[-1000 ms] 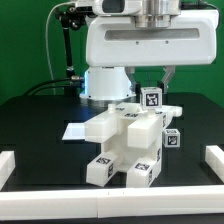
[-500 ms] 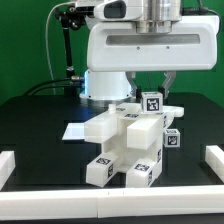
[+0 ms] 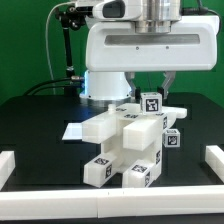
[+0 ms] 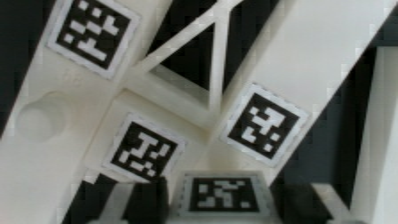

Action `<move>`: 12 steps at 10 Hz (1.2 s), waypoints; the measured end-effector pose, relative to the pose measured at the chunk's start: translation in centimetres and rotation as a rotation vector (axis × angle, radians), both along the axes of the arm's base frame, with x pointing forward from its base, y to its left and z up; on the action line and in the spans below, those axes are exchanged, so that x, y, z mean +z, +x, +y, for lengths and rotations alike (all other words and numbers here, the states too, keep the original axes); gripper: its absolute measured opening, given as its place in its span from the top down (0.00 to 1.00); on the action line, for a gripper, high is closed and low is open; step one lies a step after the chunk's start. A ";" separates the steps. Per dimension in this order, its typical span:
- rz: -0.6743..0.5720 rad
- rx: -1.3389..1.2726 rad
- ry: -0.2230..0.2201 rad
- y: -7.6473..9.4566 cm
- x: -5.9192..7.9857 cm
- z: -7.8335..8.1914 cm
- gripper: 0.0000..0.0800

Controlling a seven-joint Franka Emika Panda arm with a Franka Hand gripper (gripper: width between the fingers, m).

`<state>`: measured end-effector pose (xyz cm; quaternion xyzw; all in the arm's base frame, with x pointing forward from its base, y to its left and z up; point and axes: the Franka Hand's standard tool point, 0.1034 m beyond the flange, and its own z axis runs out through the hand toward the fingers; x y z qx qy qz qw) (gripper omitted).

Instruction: Assemble chair

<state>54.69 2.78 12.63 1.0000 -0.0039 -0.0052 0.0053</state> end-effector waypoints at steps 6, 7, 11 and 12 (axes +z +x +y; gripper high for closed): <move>-0.001 -0.045 0.000 0.0 0.0 0.0 0.65; -0.005 -0.126 0.000 0.3 0.0 0.1 0.65; -0.008 -0.455 0.017 0.5 0.0 0.4 0.65; -0.008 -0.530 0.020 0.5 0.0 0.4 0.65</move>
Offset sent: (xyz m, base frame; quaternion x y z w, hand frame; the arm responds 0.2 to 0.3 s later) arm 0.0000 0.0000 0.0000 0.0000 0.0000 0.0000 1.0000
